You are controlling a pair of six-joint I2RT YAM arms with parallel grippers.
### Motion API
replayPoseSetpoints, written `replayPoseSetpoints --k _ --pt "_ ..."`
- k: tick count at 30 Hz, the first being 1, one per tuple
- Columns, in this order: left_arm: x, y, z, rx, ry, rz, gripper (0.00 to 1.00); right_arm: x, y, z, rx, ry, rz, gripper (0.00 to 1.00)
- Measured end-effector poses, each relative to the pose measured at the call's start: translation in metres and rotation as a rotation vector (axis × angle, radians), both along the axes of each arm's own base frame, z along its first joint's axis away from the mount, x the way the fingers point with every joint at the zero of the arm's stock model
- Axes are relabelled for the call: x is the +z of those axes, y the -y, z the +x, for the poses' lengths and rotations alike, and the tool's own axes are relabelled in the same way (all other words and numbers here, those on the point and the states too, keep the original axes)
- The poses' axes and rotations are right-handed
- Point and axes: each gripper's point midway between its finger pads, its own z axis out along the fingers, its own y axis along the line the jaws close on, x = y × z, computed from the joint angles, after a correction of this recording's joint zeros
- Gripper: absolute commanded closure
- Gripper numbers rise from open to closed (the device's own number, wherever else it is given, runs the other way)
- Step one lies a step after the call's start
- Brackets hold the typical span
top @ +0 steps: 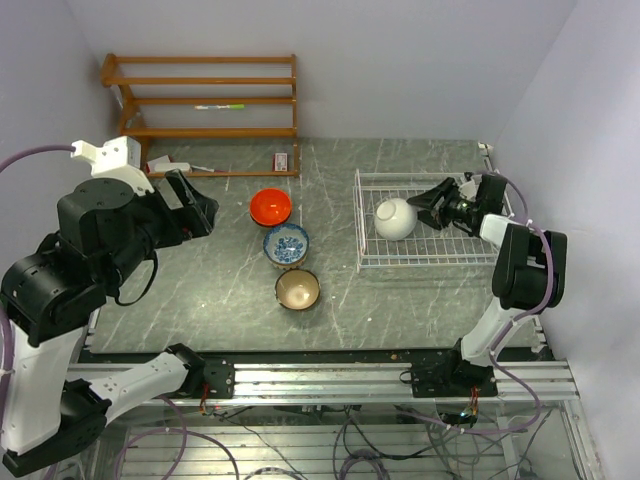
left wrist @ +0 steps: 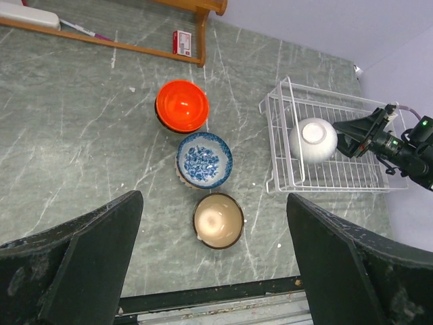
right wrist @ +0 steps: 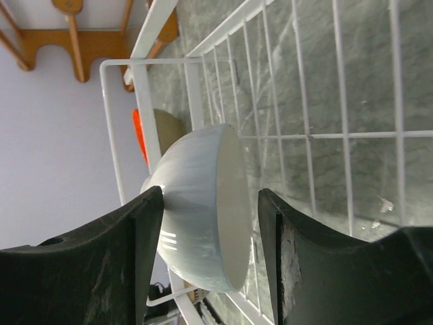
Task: Load the bowls into the dish rack
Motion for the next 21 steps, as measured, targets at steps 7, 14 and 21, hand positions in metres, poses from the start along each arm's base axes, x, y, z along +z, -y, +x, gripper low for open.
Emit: replayPoseSetpoints --k 7,14,21 --pt "0.003 -0.003 -0.004 -0.001 0.013 -0.011 0.01 -0.006 0.011 0.002 -0.029 -0.03 -0.094 0.4" --pt "0.006 -0.007 -0.009 0.0 0.028 -0.022 0.01 -0.02 0.019 -0.01 -0.047 -0.102 -0.19 0.4" --pt "0.006 -0.007 -0.01 0.0 0.029 -0.022 0.01 -0.024 0.022 -0.023 -0.04 -0.154 -0.259 0.39"
